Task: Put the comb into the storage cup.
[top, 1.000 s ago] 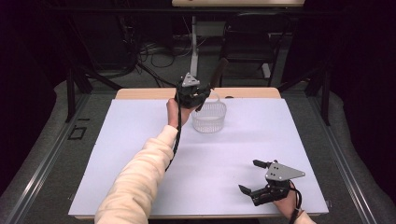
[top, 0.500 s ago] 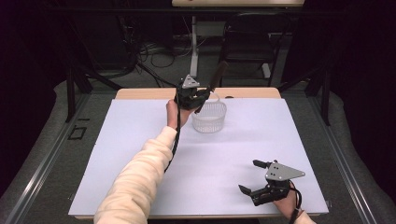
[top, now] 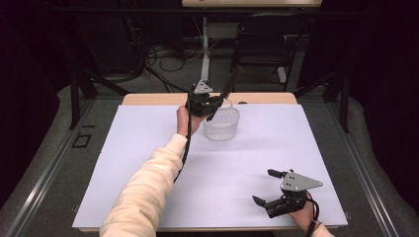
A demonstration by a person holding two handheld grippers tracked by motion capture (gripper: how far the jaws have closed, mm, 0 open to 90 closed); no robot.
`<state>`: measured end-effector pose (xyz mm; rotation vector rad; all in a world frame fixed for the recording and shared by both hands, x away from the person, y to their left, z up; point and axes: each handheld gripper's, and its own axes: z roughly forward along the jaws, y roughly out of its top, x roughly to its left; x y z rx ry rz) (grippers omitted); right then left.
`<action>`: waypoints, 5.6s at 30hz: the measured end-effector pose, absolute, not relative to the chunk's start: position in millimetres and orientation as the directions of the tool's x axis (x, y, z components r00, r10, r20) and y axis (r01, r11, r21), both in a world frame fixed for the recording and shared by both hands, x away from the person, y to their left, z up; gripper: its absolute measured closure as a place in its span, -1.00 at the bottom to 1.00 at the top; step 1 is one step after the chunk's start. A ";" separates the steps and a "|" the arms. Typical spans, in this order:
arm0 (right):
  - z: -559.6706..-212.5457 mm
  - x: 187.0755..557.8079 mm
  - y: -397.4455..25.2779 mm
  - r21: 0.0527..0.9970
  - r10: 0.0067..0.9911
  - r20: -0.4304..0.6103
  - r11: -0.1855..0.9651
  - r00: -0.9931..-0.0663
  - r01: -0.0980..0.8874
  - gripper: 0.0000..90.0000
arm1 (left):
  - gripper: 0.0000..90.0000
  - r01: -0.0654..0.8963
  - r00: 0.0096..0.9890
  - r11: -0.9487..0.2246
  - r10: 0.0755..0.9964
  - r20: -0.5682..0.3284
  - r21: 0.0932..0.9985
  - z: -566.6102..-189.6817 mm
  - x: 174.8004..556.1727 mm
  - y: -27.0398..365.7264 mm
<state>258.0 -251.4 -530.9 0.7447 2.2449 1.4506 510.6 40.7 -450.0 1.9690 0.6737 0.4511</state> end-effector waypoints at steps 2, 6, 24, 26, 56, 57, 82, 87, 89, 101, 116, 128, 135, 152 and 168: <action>-530.9 258.0 -251.4 0.914 0.607 -0.019 0.332 -0.795 0.232 -1.00 | 0.61 0.269 0.780 -0.382 0.626 0.033 0.884 -450.9 510.9 40.7; -530.9 258.2 -251.5 0.914 0.606 -0.022 0.334 -0.795 0.229 -1.00 | 0.61 0.269 0.780 -0.390 0.625 0.038 0.880 -452.0 511.7 40.2; -530.9 257.8 -251.5 0.914 0.607 -0.016 0.331 -0.794 0.234 -1.00 | 0.61 0.259 0.784 -0.437 0.616 0.077 0.861 -453.8 512.7 36.7; -530.9 258.0 -251.5 0.914 0.607 -0.017 0.332 -0.795 0.234 -1.00 | 0.61 0.259 0.782 -0.440 0.618 0.080 0.860 -454.1 512.6 36.2; -530.9 257.7 -251.5 0.914 0.606 -0.017 0.331 -0.795 0.233 -1.00 | 0.61 0.250 0.795 -0.518 0.592 0.131 0.818 -464.2 513.9 29.8; -530.9 257.7 -251.5 0.914 0.606 -0.018 0.332 -0.795 0.233 -1.00 | 0.61 0.250 0.797 -0.514 0.591 0.127 0.821 -464.8 514.1 29.6; -530.8 257.8 -251.8 0.915 0.605 -0.020 0.332 -0.796 0.229 -1.00 | 0.61 0.249 0.815 -0.561 0.562 0.142 0.790 -471.7 515.4 25.8; -530.8 257.9 -251.8 0.915 0.605 -0.022 0.333 -0.796 0.228 -1.00 | 0.61 0.247 0.819 -0.568 0.556 0.144 0.785 -472.9 515.5 24.9; -530.9 257.7 -251.7 0.915 0.606 -0.018 0.331 -0.795 0.232 -1.00 | 0.61 0.246 0.820 -0.571 0.554 0.147 0.783 -473.6 515.6 24.5; -530.8 257.9 -251.9 0.916 0.604 -0.021 0.332 -0.797 0.227 -1.00 | 0.61 0.248 0.825 -0.580 0.546 0.145 0.776 -476.8 516.4 22.5; -530.7 257.8 -252.0 0.916 0.605 -0.022 0.332 -0.796 0.227 -1.00 | 0.61 0.248 0.831 -0.595 0.536 0.148 0.764 -480.4 517.1 20.3; -530.8 257.9 -252.1 0.916 0.605 -0.021 0.330 -0.796 0.227 -1.00 | 0.61 0.252 0.836 -0.603 0.530 0.144 0.756 -483.6 517.6 18.7; -530.6 257.8 -252.2 0.916 0.605 -0.023 0.332 -0.796 0.226 -1.00 | 0.60 0.253 0.841 -0.604 0.523 0.137 0.756 -485.0 517.5 17.6; -530.5 257.6 -252.0 0.916 0.606 -0.026 0.333 -0.795 0.224 -1.00 | -0.02 0.234 0.861 -0.552 0.500 0.093 0.800 -470.7 508.5 27.5; -529.9 258.0 -250.3 0.914 0.600 -0.022 0.337 -0.800 0.228 -1.00 | -0.63 0.272 0.838 -0.498 0.543 0.051 0.823 -453.0 493.3 57.9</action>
